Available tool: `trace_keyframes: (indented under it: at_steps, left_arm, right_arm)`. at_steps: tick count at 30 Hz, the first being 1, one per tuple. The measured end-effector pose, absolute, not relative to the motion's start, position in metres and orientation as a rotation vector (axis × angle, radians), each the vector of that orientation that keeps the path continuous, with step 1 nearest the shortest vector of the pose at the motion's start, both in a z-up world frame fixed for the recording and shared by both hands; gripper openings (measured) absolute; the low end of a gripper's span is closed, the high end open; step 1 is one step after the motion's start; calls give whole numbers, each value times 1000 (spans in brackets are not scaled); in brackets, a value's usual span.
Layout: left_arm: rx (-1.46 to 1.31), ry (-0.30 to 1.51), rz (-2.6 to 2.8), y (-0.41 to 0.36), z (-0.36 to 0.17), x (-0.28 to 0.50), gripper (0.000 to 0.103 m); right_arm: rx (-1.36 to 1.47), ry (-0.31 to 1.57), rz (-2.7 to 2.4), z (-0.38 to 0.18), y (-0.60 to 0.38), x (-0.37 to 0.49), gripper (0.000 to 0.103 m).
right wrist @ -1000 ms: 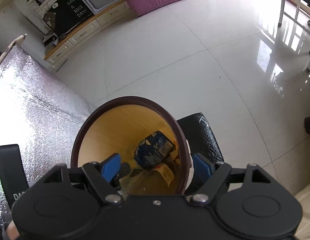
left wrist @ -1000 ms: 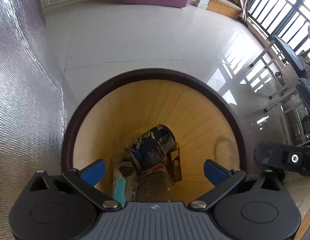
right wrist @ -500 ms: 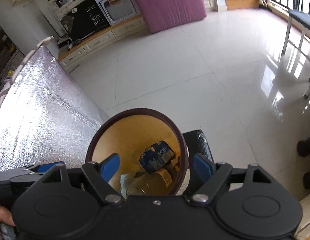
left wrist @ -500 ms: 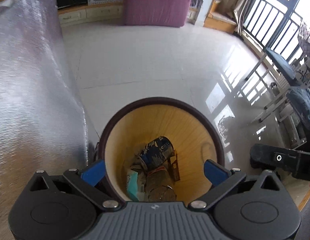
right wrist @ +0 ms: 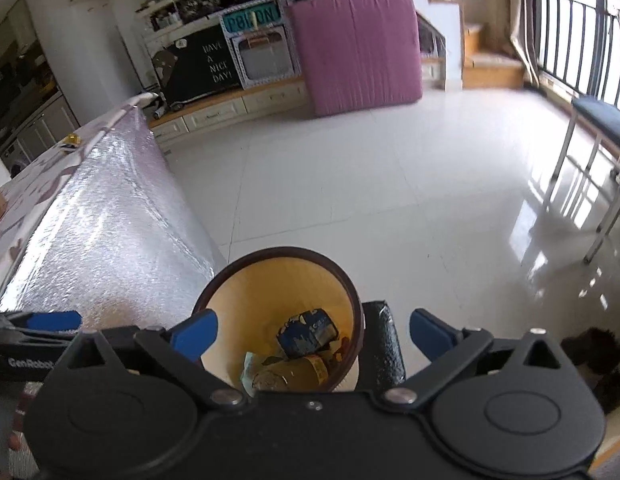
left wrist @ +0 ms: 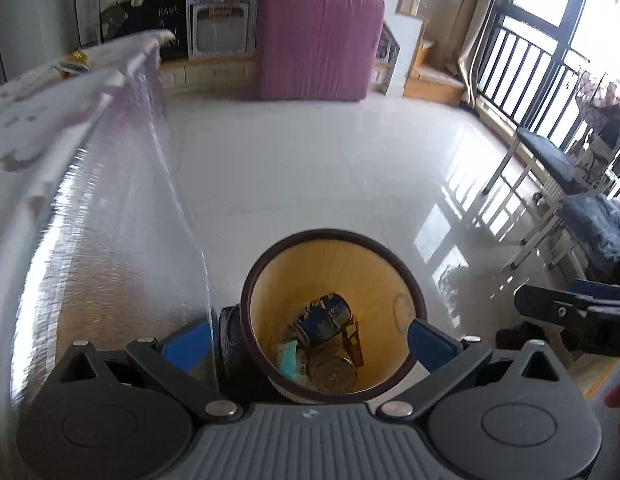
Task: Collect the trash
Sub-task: 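Withdraw both tools from the wastebasket back toward the table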
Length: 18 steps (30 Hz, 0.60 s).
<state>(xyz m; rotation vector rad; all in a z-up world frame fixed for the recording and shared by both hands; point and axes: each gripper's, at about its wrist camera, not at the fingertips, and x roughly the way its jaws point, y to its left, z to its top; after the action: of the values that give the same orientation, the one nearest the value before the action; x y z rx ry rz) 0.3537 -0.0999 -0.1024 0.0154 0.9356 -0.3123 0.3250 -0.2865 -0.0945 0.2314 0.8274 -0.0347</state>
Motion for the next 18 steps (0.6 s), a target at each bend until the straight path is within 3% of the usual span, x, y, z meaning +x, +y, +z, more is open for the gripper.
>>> trace_keyframes:
  at_steps: [18]
  left_arm:
    - [-97, 723, -250, 8, -14, 275, 103]
  right_arm:
    - [89, 673, 47, -20, -218, 271, 103]
